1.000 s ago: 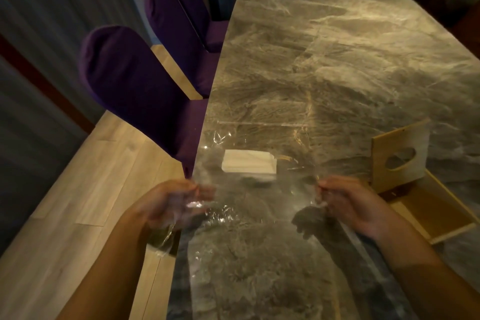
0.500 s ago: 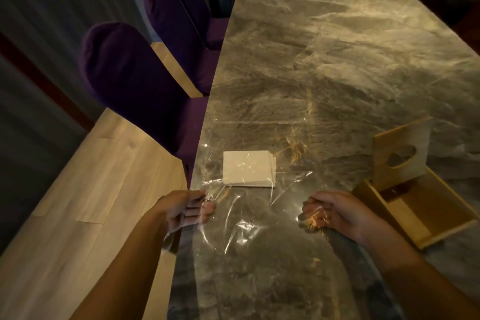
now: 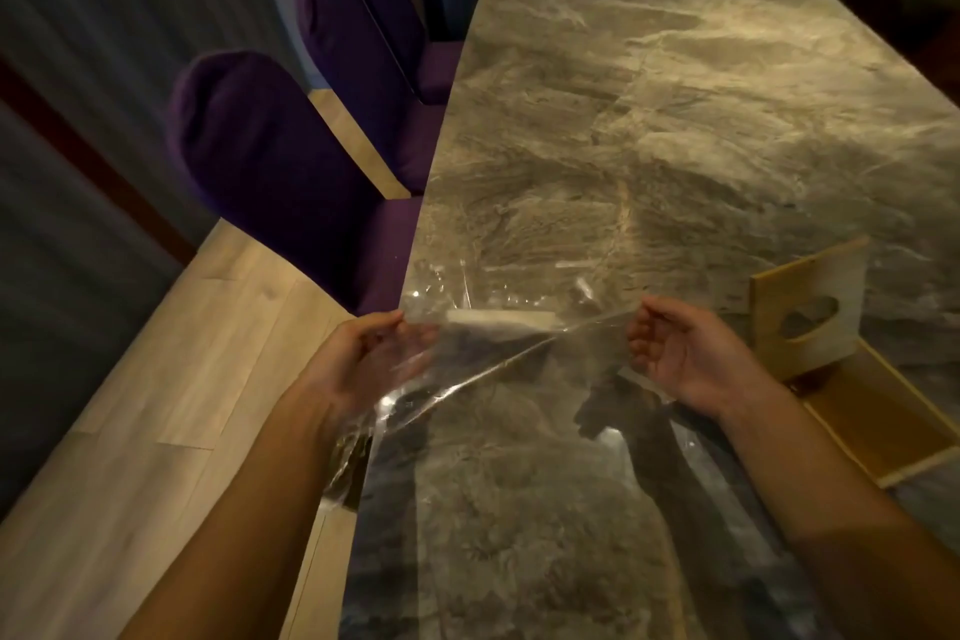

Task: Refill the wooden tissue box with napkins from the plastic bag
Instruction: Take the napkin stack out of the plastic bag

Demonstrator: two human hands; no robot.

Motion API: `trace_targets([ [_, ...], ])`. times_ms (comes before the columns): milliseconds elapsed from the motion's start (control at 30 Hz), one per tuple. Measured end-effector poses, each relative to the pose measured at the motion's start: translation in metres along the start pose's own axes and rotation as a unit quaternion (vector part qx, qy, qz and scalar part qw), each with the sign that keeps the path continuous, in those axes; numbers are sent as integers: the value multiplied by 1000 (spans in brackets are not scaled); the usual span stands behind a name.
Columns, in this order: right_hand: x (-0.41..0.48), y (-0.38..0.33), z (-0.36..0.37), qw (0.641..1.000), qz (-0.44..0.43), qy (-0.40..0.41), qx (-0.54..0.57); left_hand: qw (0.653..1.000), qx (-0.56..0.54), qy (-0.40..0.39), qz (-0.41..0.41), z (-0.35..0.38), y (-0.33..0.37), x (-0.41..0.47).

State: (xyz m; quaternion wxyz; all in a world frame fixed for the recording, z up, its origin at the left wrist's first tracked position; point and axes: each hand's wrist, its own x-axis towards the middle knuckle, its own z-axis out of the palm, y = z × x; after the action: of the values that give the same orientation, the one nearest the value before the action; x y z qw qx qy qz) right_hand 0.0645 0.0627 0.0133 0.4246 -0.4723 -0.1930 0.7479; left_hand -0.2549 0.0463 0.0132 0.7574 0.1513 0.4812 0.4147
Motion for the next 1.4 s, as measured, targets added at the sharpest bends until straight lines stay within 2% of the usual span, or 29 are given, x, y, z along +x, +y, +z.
trace_targets([
  [100, -1, -1, -3, 1000, -18, -18, 2, 997, -1, -78, 10, -3, -7, -5],
  [333, -15, 14, -19, 997, -54, -53, -14, 995, 25, -89, 26, -18, -24, -6],
  [467, -21, 20, -27, 997, -24, -63, -26, 992, 36, -113, -35, -29, -31, -7],
  [533, -20, 27, -35, 997, -25, -39, -61, 992, 68, -77, -74, -32, -36, -9],
  [667, -22, 37, -44, 974, 3, 32, -224, 974, 197, 17, -113, -33, -40, -11],
  [767, -23, 39, -47, 956, 48, 59, -284, 947, 295, 68, -110, -22, -38, -11],
  [833, -25, 40, -45, 939, 69, 71, -331, 912, 377, 126, -102, -10, -37, -9],
  [900, -25, 41, -41, 910, 96, 89, -394, 855, 476, 179, -99, 4, -40, -6],
  [933, -24, 42, -39, 895, 109, 101, -421, 803, 554, 207, -79, 8, -42, -3],
  [1000, -23, 43, -34, 861, 104, 127, -481, 672, 692, 263, 7, 15, -49, -4],
  [1033, -23, 43, -33, 828, 82, 133, -538, 637, 717, 278, 56, 19, -54, -6],
  [1133, -28, 40, -24, 653, -37, 158, -740, 618, 722, 270, 157, 35, -74, -11],
  [1167, -30, 39, -19, 624, -73, 163, -761, 613, 726, 260, 171, 38, -82, -9],
  [1300, -24, 40, -4, 591, -201, 114, -773, 595, 756, 220, 159, 52, -110, -2],
  [1400, -9, 47, -5, 576, -265, 50, -772, 602, 763, 188, 139, 61, -123, -2],
])
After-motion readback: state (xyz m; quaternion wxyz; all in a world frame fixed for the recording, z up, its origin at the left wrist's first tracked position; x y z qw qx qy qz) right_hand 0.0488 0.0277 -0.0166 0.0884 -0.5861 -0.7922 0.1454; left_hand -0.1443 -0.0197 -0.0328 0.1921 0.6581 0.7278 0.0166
